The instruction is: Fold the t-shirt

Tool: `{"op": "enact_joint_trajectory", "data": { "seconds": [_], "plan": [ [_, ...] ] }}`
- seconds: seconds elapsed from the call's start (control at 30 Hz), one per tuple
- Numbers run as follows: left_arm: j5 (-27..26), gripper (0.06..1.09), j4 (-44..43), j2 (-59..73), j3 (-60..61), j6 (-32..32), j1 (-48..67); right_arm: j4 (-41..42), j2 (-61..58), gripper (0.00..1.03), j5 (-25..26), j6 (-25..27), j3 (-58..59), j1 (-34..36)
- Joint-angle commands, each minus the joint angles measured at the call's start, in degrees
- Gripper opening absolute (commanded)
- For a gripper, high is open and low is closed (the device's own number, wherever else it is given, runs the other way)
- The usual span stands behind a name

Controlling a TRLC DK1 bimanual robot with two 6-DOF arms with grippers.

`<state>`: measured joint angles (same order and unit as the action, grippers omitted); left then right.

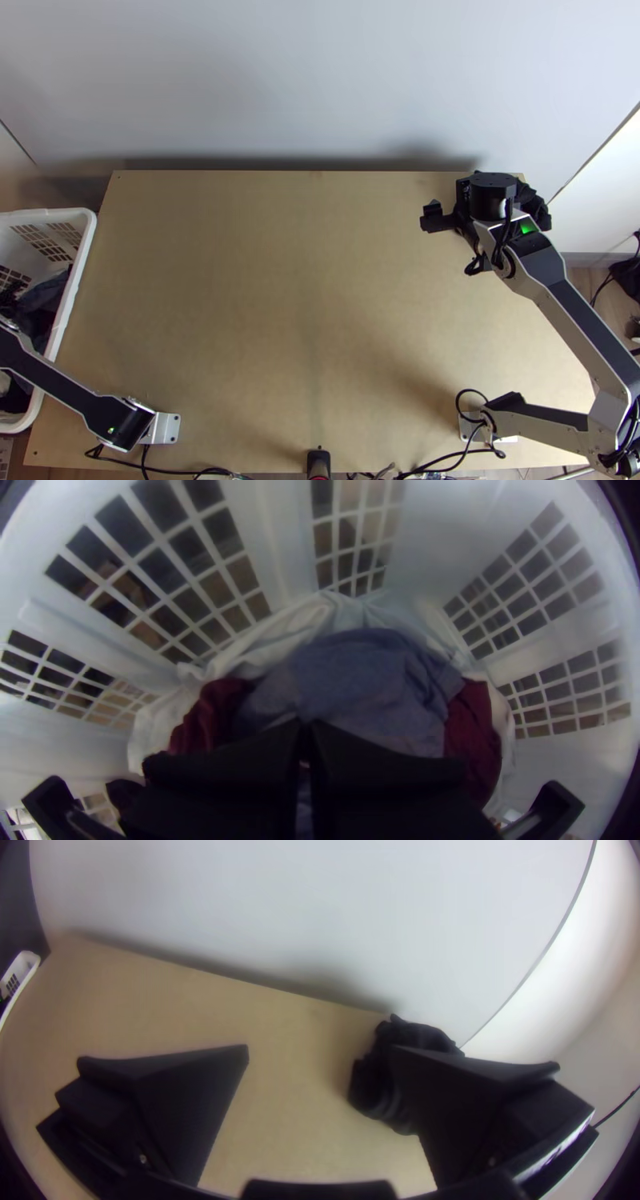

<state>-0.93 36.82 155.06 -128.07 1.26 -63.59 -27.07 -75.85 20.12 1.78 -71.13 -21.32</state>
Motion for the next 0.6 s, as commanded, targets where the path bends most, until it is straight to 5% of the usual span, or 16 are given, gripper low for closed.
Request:
{"op": "enact_joint_trajectory", "data": {
  "seconds": [0.0, 0.47, 0.57],
  "plan": [
    [-0.7, 0.14, 1.5, -5.0, 0.1, -2.0, -1.9, 0.4, 0.4, 0.98, 0.1, 0.0, 0.6, 0.0],
    [-1.5, 0.09, 3.3, -17.3, -3.1, -4.9, 0.3, 1.2, 2.6, 0.98, 0.1, 0.0, 3.0, 0.1],
    [-6.5, 0.09, 3.7, -19.9, -3.1, -6.6, 0.1, 1.4, 3.2, 0.98, 0.1, 0.0, 3.3, 0.1]
  ]
}}
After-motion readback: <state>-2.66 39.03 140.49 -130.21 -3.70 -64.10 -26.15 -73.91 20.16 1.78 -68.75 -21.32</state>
